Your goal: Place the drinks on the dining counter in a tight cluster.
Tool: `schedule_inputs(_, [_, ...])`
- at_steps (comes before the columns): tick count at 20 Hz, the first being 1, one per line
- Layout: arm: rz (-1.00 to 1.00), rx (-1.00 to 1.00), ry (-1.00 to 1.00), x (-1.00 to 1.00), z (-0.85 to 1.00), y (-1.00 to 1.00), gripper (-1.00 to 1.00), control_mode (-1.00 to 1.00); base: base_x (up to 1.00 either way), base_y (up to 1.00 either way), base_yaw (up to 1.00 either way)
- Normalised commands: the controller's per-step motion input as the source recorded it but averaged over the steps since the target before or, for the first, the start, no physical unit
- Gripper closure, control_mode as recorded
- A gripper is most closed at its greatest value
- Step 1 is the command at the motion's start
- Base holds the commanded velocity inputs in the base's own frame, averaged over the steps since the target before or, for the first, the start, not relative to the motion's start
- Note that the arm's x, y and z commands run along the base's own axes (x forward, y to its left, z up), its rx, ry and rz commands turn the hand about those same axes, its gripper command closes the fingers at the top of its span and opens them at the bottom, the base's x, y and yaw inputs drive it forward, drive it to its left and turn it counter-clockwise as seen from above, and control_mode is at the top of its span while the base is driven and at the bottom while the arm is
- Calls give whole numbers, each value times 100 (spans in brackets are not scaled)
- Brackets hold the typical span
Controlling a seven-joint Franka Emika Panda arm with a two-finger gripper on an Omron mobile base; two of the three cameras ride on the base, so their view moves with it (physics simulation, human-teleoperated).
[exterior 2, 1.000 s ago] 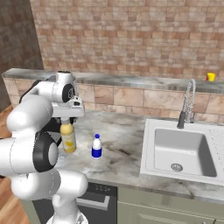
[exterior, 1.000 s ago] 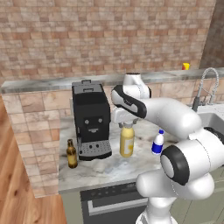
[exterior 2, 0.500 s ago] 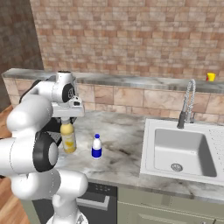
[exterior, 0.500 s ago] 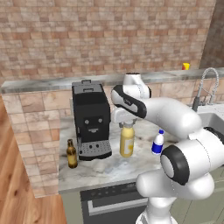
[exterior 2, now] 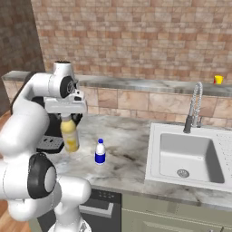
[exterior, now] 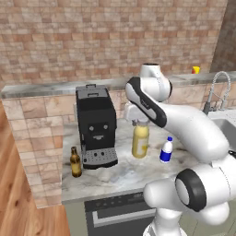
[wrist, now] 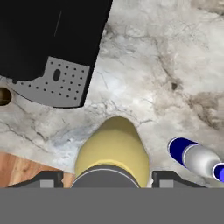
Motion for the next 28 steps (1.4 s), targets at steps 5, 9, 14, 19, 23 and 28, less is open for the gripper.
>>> schedule_inputs(5, [-8, 0, -7, -34, 90, -10, 100, -100, 0, 0, 0])
schedule_inputs(9, [-5, 0, -5, -42, 73, 0, 100, -100, 0, 0, 0])
schedule_inputs(14, [-1, 2, -10, -46, 56, -6, 100, -100, 0, 0, 0])
schedule_inputs(19, [0, 6, -11, -20, 22, -6, 100, -100, 0, 0, 0])
schedule_inputs(23, [0, 2, 0, 0, 2, 0, 100, -100, 0, 0, 0])
schedule_inputs(28, [0, 0, 0, 0, 0, 0, 100, -100, 0, 0, 0])
